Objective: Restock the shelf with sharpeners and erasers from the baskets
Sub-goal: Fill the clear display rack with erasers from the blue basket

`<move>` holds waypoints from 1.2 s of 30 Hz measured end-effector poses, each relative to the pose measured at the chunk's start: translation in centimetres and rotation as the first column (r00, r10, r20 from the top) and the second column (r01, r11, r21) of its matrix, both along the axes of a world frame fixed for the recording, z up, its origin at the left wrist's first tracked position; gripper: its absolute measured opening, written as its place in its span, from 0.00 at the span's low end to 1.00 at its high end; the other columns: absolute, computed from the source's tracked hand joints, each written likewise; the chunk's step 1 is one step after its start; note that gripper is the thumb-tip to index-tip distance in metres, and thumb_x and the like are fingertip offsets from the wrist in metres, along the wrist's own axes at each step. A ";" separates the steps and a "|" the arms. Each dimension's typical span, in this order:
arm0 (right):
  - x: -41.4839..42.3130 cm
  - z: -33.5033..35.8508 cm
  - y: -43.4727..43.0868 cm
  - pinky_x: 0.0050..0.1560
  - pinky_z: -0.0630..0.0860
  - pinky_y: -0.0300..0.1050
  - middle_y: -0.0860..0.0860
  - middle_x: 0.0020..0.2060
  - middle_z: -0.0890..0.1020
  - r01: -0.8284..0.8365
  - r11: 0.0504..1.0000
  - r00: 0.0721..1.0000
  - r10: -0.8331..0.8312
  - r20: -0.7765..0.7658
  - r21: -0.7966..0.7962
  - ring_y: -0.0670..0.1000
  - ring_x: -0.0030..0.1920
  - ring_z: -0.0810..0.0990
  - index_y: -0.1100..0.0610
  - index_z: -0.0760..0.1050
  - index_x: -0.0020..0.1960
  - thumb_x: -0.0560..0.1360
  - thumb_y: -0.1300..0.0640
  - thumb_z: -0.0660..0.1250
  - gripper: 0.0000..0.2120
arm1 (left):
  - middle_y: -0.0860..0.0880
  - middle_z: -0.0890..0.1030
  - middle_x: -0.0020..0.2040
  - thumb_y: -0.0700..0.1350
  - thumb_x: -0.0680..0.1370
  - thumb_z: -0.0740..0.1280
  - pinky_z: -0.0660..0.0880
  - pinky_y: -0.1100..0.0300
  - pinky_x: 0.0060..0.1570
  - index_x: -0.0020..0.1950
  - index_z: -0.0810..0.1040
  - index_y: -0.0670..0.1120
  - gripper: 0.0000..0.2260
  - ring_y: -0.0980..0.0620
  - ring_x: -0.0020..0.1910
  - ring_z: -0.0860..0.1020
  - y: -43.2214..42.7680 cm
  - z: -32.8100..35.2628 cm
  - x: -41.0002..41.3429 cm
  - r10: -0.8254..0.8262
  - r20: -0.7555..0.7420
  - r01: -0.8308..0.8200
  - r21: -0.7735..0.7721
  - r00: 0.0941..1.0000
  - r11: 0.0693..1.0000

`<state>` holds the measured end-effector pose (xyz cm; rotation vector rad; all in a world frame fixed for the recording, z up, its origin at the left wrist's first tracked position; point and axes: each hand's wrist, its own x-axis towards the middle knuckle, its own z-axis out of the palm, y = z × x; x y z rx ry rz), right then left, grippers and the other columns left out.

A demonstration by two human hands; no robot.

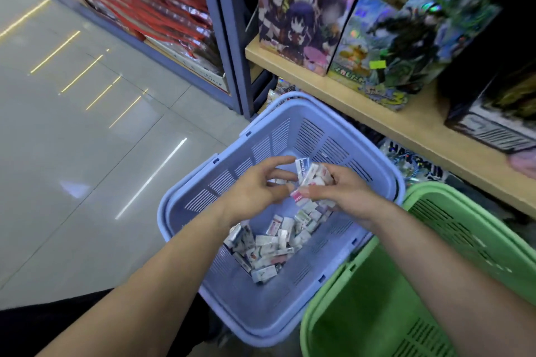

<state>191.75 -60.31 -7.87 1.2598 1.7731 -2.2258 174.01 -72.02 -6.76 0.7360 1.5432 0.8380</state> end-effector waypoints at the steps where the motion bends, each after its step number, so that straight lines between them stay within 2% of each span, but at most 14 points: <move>1: 0.4 0.5 -0.2 0.44 0.76 0.47 0.51 0.45 0.87 0.035 0.999 0.999 -0.035 0.002 0.006 0.50 0.46 0.83 0.50 0.82 0.55 0.71 0.54 0.79 0.14 | 0.47 0.80 0.62 0.36 0.81 0.67 0.80 0.59 0.51 0.75 0.71 0.51 0.23 0.50 0.54 0.82 0.2 0.9 0.3 -0.001 0.040 0.001 0.001 0.999 1.000; 3: 0.7 1.4 -0.5 0.43 0.73 0.52 0.52 0.42 0.84 0.080 0.997 0.997 -0.080 -0.006 0.017 0.52 0.44 0.81 0.52 0.81 0.52 0.69 0.48 0.80 0.16 | 0.49 0.79 0.64 0.39 0.81 0.68 0.82 0.59 0.52 0.76 0.70 0.53 0.24 0.51 0.57 0.83 0.4 2.6 0.9 -0.017 0.068 0.017 0.003 0.998 1.000; 5: 0.5 2.8 -0.7 0.39 0.73 0.48 0.49 0.39 0.82 0.103 0.995 0.993 -0.103 -0.055 0.007 0.50 0.42 0.80 0.56 0.79 0.53 0.67 0.46 0.79 0.20 | 0.51 0.78 0.65 0.43 0.81 0.70 0.81 0.63 0.48 0.76 0.68 0.54 0.25 0.55 0.54 0.83 0.2 4.5 1.0 -0.032 0.022 0.032 0.031 0.999 0.999; 7: 0.0 4.3 -1.3 0.34 0.71 0.41 0.48 0.37 0.82 0.099 0.994 0.986 -0.103 -0.128 -0.035 0.48 0.40 0.80 0.60 0.78 0.54 0.67 0.47 0.76 0.22 | 0.50 0.79 0.63 0.44 0.79 0.72 0.79 0.64 0.44 0.74 0.69 0.54 0.25 0.58 0.46 0.84 -0.4 6.3 0.8 -0.033 -0.048 0.036 0.060 0.998 0.998; 11: -0.9 6.7 -2.9 0.33 0.67 0.40 0.48 0.37 0.81 0.044 0.993 0.965 -0.070 -0.252 -0.110 0.48 0.37 0.76 0.56 0.79 0.56 0.69 0.47 0.72 0.19 | 0.49 0.78 0.59 0.44 0.77 0.75 0.81 0.52 0.48 0.68 0.72 0.54 0.22 0.53 0.43 0.82 -2.0 9.1 0.5 0.057 -0.097 -0.048 0.093 0.994 0.994; 16: -1.4 8.2 -4.2 0.37 0.70 0.41 0.46 0.38 0.83 0.003 0.995 0.940 -0.038 -0.339 -0.105 0.46 0.38 0.78 0.51 0.81 0.58 0.71 0.46 0.70 0.17 | 0.51 0.77 0.61 0.45 0.72 0.76 0.78 0.54 0.40 0.64 0.70 0.56 0.24 0.53 0.38 0.80 -3.6 10.0 1.5 0.099 -0.132 -0.073 0.188 0.986 0.979; 18: -1.2 8.3 -4.2 0.38 0.71 0.42 0.46 0.39 0.83 0.037 0.995 0.938 -0.066 -0.339 -0.089 0.47 0.39 0.78 0.50 0.81 0.55 0.72 0.45 0.69 0.15 | 0.52 0.77 0.60 0.47 0.70 0.75 0.81 0.46 0.45 0.62 0.69 0.58 0.24 0.49 0.40 0.81 -3.6 9.7 2.2 0.143 -0.128 -0.118 0.186 0.981 0.975; 20: -0.8 8.3 -4.1 0.39 0.74 0.42 0.48 0.42 0.84 0.074 0.992 0.939 -0.104 -0.328 -0.103 0.47 0.42 0.81 0.54 0.80 0.56 0.73 0.46 0.69 0.16 | 0.53 0.78 0.58 0.50 0.71 0.74 0.81 0.41 0.51 0.62 0.70 0.60 0.23 0.42 0.47 0.82 -3.2 9.2 2.9 0.180 -0.115 -0.159 0.174 0.977 0.972; 23: -0.4 8.1 -4.1 0.40 0.76 0.42 0.51 0.44 0.85 0.125 0.975 0.925 -0.181 -0.334 -0.182 0.47 0.42 0.82 0.60 0.79 0.59 0.80 0.58 0.67 0.09 | 0.54 0.79 0.55 0.46 0.81 0.67 0.81 0.50 0.52 0.71 0.66 0.57 0.21 0.48 0.53 0.81 -2.6 8.8 4.0 0.132 -0.190 -0.095 0.192 0.973 0.977; 25: -0.3 7.8 -4.2 0.40 0.76 0.43 0.54 0.44 0.84 0.172 0.944 0.908 -0.263 -0.327 -0.282 0.50 0.43 0.81 0.64 0.77 0.61 0.80 0.66 0.64 0.11 | 0.55 0.79 0.55 0.43 0.85 0.62 0.80 0.56 0.49 0.74 0.63 0.55 0.20 0.56 0.51 0.79 -2.3 8.6 4.3 0.109 -0.232 -0.064 0.190 0.967 0.980; 27: -0.2 7.6 -4.3 0.42 0.77 0.45 0.58 0.48 0.83 0.185 0.918 0.888 -0.309 -0.340 -0.350 0.53 0.46 0.81 0.64 0.77 0.62 0.80 0.67 0.62 0.12 | 0.56 0.78 0.53 0.42 0.85 0.60 0.77 0.60 0.48 0.74 0.63 0.54 0.19 0.62 0.47 0.78 -2.1 8.5 4.5 0.106 -0.259 -0.058 0.188 0.960 0.981; 30: 0.0 7.2 -4.1 0.50 0.82 0.50 0.59 0.55 0.84 0.183 0.923 0.885 -0.304 -0.351 -0.339 0.57 0.54 0.84 0.63 0.76 0.64 0.82 0.64 0.62 0.12 | 0.55 0.78 0.54 0.42 0.85 0.60 0.74 0.65 0.51 0.74 0.65 0.50 0.17 0.67 0.46 0.77 -1.6 8.2 4.2 0.154 -0.203 -0.116 0.185 0.967 0.976; 33: -0.1 6.8 -3.6 0.57 0.82 0.56 0.62 0.58 0.83 0.223 0.937 0.899 -0.304 -0.315 -0.268 0.63 0.58 0.83 0.62 0.76 0.65 0.82 0.59 0.64 0.13 | 0.51 0.80 0.59 0.49 0.83 0.66 0.78 0.56 0.57 0.73 0.67 0.50 0.19 0.59 0.53 0.81 -1.2 7.7 3.8 0.177 -0.109 -0.158 0.165 0.978 0.974; 36: -0.4 6.5 -3.5 0.54 0.83 0.53 0.60 0.56 0.85 0.224 0.945 0.905 -0.293 -0.310 -0.240 0.63 0.57 0.84 0.59 0.77 0.63 0.81 0.59 0.65 0.12 | 0.46 0.81 0.57 0.43 0.84 0.63 0.81 0.54 0.55 0.67 0.71 0.48 0.11 0.55 0.51 0.82 -0.9 7.5 3.7 0.240 -0.045 -0.231 0.154 0.970 0.961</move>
